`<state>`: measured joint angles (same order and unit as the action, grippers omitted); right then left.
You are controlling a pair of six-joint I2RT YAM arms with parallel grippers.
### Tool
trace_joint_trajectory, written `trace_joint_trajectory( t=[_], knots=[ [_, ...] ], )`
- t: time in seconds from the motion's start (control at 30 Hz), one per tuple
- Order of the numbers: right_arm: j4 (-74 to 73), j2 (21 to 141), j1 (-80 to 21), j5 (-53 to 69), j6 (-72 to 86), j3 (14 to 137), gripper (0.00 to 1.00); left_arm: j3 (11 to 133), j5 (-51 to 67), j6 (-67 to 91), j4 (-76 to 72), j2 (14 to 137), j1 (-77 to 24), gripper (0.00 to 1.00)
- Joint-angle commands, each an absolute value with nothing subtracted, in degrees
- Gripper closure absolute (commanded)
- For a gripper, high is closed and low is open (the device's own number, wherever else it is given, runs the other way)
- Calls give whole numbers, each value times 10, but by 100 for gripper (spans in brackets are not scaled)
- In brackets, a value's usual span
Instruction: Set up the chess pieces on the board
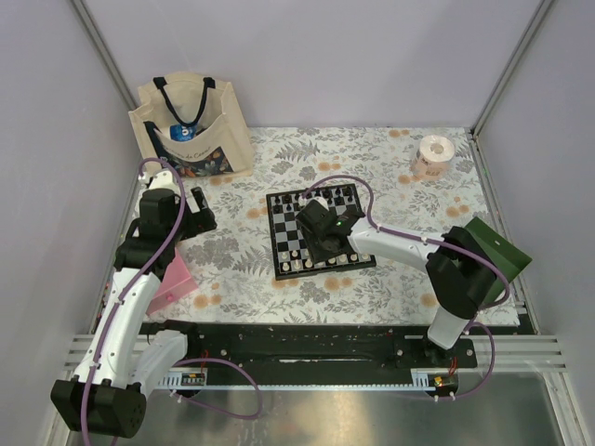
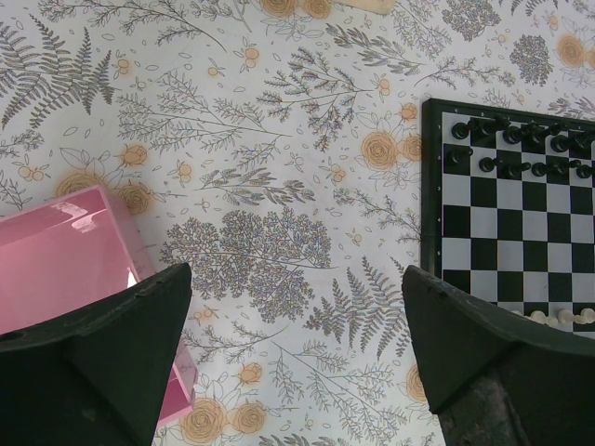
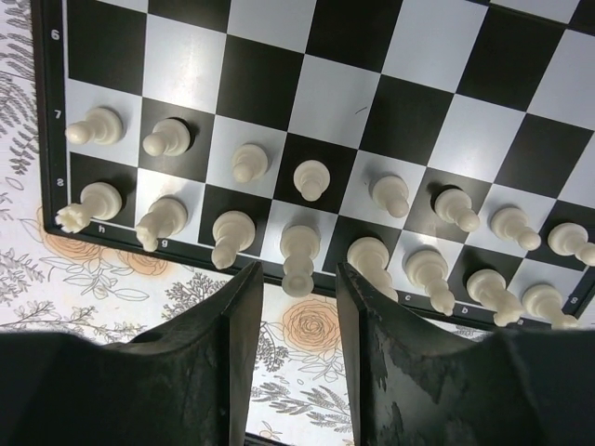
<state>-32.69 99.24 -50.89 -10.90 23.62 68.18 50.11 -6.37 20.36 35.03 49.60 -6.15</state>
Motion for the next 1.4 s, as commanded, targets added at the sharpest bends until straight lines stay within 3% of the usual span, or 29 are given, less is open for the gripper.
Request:
trace_joint_trajectory(
  t=[0.0,0.73,1.37],
  knots=[
    [-327,946,-513,-118,232,693,53,499,-59,200,329,491,-58,1],
    [-332,849,-447,-176,249,641,55,499,-58,200,328,490,-59,1],
    [-283,776,-325,-192,275,557,47,507,-36,200,328,504,-59,1]
  ],
)
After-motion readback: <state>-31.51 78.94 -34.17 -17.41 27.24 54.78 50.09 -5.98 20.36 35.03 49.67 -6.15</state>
